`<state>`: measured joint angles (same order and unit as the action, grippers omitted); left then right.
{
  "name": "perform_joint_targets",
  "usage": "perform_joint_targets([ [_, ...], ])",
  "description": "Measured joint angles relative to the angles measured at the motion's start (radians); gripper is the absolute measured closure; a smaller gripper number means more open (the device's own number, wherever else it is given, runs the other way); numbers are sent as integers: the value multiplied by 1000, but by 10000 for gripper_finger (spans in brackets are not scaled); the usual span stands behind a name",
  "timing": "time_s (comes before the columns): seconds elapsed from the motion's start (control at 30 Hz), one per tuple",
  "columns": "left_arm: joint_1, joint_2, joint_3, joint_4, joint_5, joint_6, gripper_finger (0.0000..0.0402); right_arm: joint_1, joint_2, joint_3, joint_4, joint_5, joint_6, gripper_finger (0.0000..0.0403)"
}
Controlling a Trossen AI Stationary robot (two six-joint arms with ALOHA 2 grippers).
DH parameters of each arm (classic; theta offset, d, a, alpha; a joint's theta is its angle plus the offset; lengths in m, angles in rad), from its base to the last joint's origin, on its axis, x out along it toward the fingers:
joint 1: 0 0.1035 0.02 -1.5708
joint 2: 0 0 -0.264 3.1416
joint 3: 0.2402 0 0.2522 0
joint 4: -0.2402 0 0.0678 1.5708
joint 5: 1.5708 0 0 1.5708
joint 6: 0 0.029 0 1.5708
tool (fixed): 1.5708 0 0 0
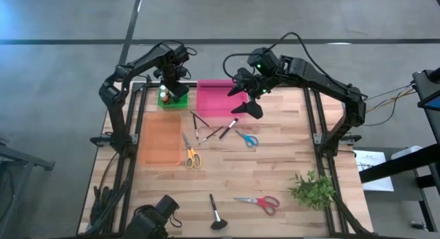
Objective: Pick & Place Paint Supplies
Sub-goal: Put the blue paint bottle into the green bin
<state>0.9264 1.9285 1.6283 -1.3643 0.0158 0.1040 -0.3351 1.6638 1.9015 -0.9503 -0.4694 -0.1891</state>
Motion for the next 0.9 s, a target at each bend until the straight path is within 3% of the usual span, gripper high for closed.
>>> perform_joint_targets([
  [0.8, 4, 0, 0, -9, 3, 1, 282, 1, 0, 0, 4, 0, 6, 47],
  [0.9, 4, 0, 0, -11, 3, 13, 259, 1, 0, 0, 4, 0, 3, 47],
])
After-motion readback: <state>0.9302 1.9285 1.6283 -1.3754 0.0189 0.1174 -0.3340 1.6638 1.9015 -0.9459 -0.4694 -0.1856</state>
